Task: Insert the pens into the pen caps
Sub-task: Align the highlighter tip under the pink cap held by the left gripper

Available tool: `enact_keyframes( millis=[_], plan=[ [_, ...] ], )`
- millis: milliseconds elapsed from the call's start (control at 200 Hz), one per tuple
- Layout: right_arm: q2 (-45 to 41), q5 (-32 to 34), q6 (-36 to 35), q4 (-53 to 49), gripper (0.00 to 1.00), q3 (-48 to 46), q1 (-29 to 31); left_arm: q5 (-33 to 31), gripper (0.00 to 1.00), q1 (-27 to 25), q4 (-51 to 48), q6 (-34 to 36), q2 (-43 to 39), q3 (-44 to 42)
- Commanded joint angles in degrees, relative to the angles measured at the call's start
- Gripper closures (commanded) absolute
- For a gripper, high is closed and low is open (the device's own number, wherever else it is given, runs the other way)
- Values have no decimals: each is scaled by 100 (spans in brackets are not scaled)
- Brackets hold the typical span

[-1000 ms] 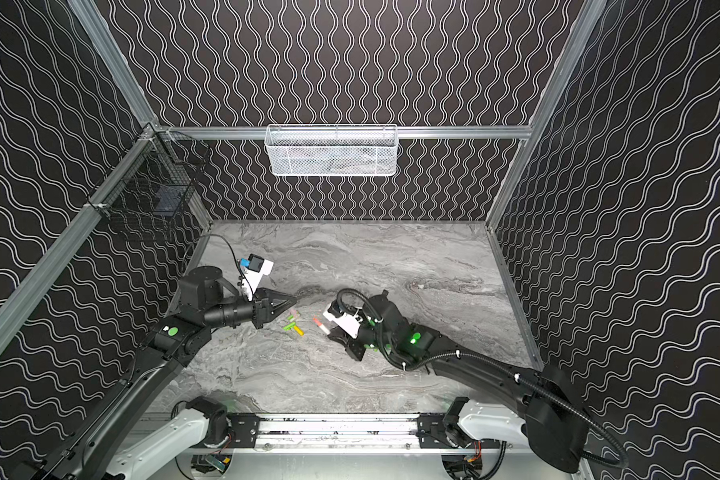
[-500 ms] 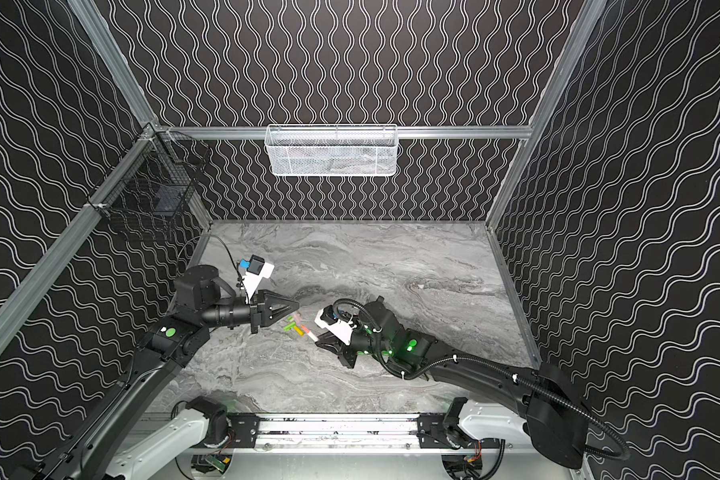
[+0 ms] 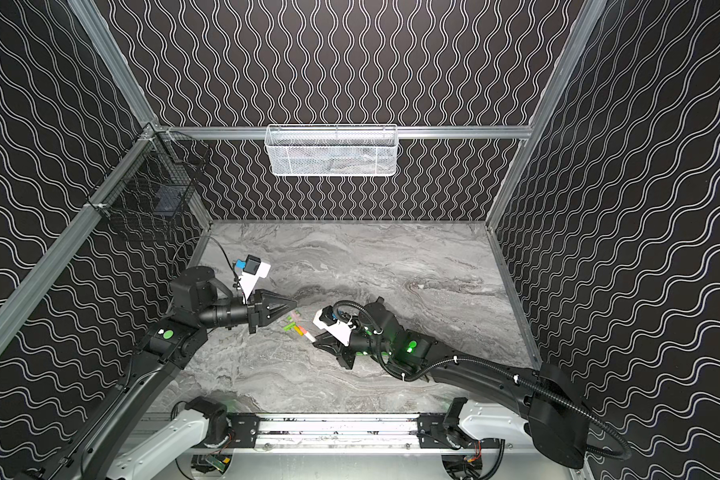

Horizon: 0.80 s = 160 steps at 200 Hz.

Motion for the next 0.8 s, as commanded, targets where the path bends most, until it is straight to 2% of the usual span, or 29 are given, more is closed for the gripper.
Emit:
enact_keyframes(
  millis=[0,796],
  plan=[
    [-4,-109,-24,225,100,53,3,47,100,27,205,8,3,-17],
    [125,48,-134,297,100,227,3,167,100,35,212,7,93,-52]
  ],
)
